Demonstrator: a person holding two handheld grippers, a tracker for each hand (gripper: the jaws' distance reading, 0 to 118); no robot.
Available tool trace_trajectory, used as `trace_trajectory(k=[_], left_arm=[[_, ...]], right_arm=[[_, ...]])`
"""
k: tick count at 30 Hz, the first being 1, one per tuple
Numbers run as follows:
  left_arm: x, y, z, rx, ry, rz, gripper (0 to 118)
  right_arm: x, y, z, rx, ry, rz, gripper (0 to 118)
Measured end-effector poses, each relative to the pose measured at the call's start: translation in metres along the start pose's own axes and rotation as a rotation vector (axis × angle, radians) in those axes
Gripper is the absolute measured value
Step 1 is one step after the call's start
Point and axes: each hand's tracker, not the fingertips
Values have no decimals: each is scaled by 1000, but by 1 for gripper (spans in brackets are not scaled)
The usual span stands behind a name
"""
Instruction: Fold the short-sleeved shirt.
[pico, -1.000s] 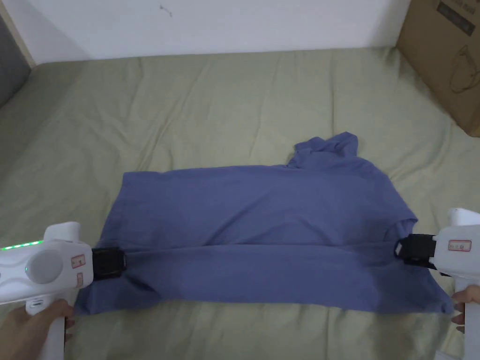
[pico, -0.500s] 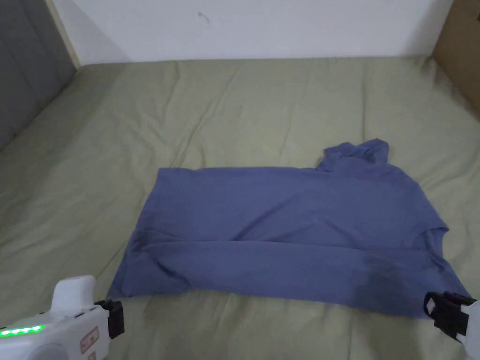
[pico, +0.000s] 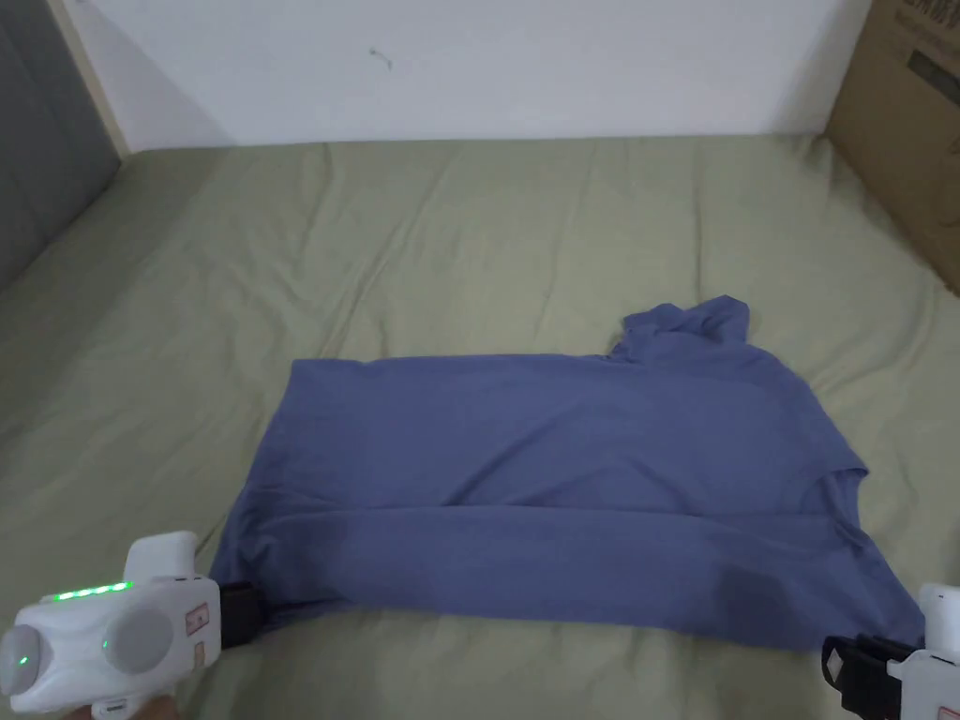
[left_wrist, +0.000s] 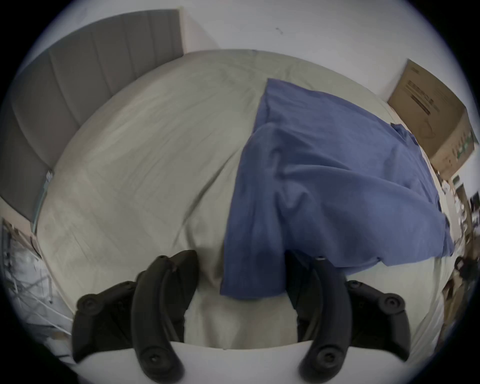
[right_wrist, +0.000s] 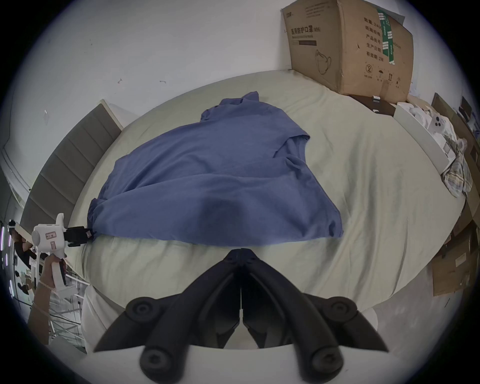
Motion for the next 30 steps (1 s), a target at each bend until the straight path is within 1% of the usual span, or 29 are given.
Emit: trace_trajectory(k=[1,2,3,4,6,7,9,10,11,12,13,14,15,17,18,19,20,21,23,24,25,26,27,28,30], left_arm=[[1,2,8,16,8,-15,42],[3,4,14,24,9,-2,15],[2,7,16,24,-6,14,9],[1,11,14,5,-16,24,9],[2,10,12,-8,-20,14,9],[4,10,14,-11,-17,2,9],[7,9,18,-5,-9,-29,9],[9,9,19,-5,-7,-40,9],[8,10,19,-4,-7,-42,9],[8,10,19,-4,-7,-42,9],[8,10,20,-5,-8,-44,9],[7,10,20,-7,-11,-48,9],[6,10,20,-8,-15,-48,9],[6,11,23,-9,-19,-54,9],[4,12,23,-10,-23,-57,9],[2,14,24,-12,-29,-61,8],[1,15,27,-11,-34,-65,8],[0,16,32,-8,-43,-73,8],[-3,16,44,9,-55,-79,8],[-5,15,52,12,-73,-80,7],[-6,12,59,17,-82,-76,7],[-5,7,67,18,-76,-82,7],[-5,2,73,21,-64,-103,7],[-6,-5,78,17,-66,-104,7],[-10,-25,87,1,-75,-83,7]], right_arm=[[3,0,0,-2,0,-7,0],[4,1,0,-3,-7,-16,0],[8,3,-2,4,-15,-29,3],[12,6,-4,11,-21,-39,24],[20,18,-11,2,-45,-56,76],[26,25,-18,0,-46,-58,95],[37,33,-33,24,-78,-59,96],[42,38,-44,-20,-107,-67,94],[48,41,-57,-89,-100,-85,87],[54,40,-71,-124,-69,-101,60],[56,37,-80,-137,-56,-117,21],[55,35,-89,-147,-80,-94,16],[50,35,-87,-130,-93,-74,8],[43,40,-73,-115,-48,-55,8],[41,41,-70,-113,-53,-46,8],[41,42,-67,-116,-62,-6,7],[43,44,-63,-115,-61,-3,7],[47,45,-58,-113,-59,-12,7],[54,49,-41,-99,-1,-55,7],[57,49,-31,-90,-5,-65,7],[57,49,-22,-96,-3,-54,7],[57,45,-13,-92,-10,-33,7],[57,39,-6,-88,-43,-7,7],[59,32,-1,-105,-44,8,7],[63,11,8,-126,-45,-8,7]])
